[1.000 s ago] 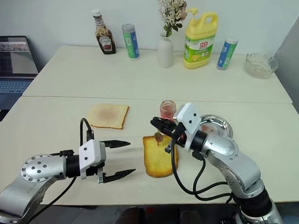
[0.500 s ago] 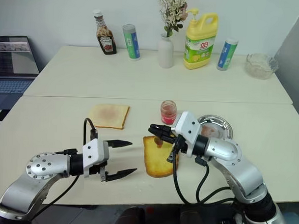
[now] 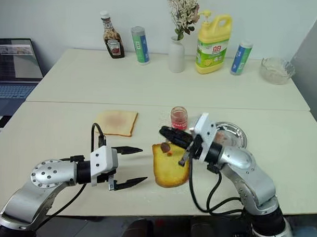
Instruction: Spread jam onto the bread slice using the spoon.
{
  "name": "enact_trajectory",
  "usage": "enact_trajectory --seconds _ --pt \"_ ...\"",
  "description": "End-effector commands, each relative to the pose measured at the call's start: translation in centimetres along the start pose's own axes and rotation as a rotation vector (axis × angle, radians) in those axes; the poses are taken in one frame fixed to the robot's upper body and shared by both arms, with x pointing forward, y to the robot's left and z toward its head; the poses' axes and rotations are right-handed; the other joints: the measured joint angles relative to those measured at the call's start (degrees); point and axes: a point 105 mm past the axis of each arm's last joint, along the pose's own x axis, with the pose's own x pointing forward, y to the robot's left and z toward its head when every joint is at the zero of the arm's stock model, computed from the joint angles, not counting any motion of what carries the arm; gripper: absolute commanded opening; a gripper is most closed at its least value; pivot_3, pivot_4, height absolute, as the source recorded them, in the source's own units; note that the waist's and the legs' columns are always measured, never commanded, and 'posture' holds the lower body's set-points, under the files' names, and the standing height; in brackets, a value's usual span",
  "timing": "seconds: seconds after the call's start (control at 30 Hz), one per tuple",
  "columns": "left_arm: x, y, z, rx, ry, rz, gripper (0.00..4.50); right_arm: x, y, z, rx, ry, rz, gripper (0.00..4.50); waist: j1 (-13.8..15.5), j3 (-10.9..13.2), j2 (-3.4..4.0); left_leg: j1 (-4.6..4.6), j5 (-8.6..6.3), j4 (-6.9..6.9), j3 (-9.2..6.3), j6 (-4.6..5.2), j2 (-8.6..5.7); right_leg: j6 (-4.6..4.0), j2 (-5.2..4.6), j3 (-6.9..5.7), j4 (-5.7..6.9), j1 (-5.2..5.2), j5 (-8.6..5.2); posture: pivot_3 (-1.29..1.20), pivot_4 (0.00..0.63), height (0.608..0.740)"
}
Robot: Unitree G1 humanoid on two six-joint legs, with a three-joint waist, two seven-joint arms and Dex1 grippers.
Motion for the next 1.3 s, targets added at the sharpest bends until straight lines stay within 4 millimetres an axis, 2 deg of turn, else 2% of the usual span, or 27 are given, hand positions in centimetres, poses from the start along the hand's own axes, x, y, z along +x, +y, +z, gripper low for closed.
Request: enact_trajectory --seconds 0.03,0.37,0.53,0.6,0.7,0.8,0.87,1.03,1.17,1.3 --pt "-0.1 0.3 0.5 0.028 -0.011 0.022 4.50 -1.1 -1.2 -1.0 0.144 0.007 -0.082 0.01 0.2 0.0 -0.01 0.02 0.00 0.00 0.00 0.00 0.00 0.00 0.00 -0.01 -0.01 0.02 0.00 0.00 0.150 0.740" --pt "-0.2 0.5 0.6 0.037 -0.008 0.024 4.50 -0.9 -3.8 -3.0 0.521 -0.080 -0.324 0.01 0.4 0.0 0.00 0.18 0.00 -0.02 0.08 0.00 0.01 0.00 0.04 0.10 0.18 0.03 -0.01 0.00 0.150 0.740" --pt "0.0 0.6 0.7 0.045 -0.009 0.018 4.50 -1.0 -5.3 -5.7 0.640 -0.043 -0.437 0.01 0.4 0.0 0.00 0.23 0.00 -0.03 0.15 0.00 0.01 0.00 0.04 0.15 0.23 0.03 -0.01 0.00 0.150 0.740" --pt "0.1 0.6 0.7 0.049 -0.009 0.013 4.50 -1.0 -5.4 -6.2 0.660 -0.031 -0.447 0.01 0.4 0.0 0.01 0.26 0.00 -0.04 0.17 0.00 0.01 0.00 0.05 0.16 0.25 0.03 -0.01 0.00 0.150 0.740" --pt "0.1 0.6 0.8 0.051 -0.007 0.009 4.50 -1.1 -4.3 -6.2 0.734 -0.015 -0.396 0.01 0.3 0.0 0.00 0.30 0.00 -0.04 0.19 0.00 0.02 0.00 0.05 0.18 0.26 0.06 -0.01 0.00 0.150 0.740" --pt "0.0 0.7 0.8 0.051 -0.003 0.009 4.50 -1.5 -1.7 -6.1 0.805 0.048 -0.243 0.01 0.3 0.0 0.00 0.32 0.00 -0.05 0.18 0.00 0.02 -0.01 0.05 0.18 0.25 0.09 -0.02 0.00 0.150 0.740" --pt "0.0 0.7 0.8 0.050 -0.001 0.009 4.50 -1.9 -1.1 -6.1 0.807 0.073 -0.212 0.01 0.3 0.0 0.00 0.32 0.00 -0.06 0.19 0.01 0.02 -0.02 0.05 0.18 0.25 0.09 -0.02 0.00 0.150 0.740" --pt "-0.1 0.6 0.7 0.044 0.004 0.012 4.50 -2.2 -1.7 -6.0 0.829 0.067 -0.236 0.01 -0.2 0.0 0.00 0.36 0.00 -0.07 0.18 0.01 0.04 -0.02 0.09 0.19 0.26 0.11 -0.03 0.00 0.150 0.740" --pt "-0.9 1.0 -0.2 0.035 0.037 0.041 4.50 -1.6 -3.7 -5.2 0.855 -0.015 -0.313 0.01 -0.5 0.0 0.00 0.36 0.00 -0.06 0.19 0.01 0.04 -0.01 0.10 0.21 0.26 0.11 -0.03 0.00 0.150 0.740" --pt "-1.2 1.1 -0.7 0.032 0.047 0.050 4.50 -1.3 -4.7 -5.7 0.833 -0.021 -0.375 0.01 -0.6 0.0 0.00 0.36 0.00 -0.07 0.18 0.01 0.04 -0.01 0.10 0.19 0.24 0.11 -0.03 0.00 0.150 0.740"
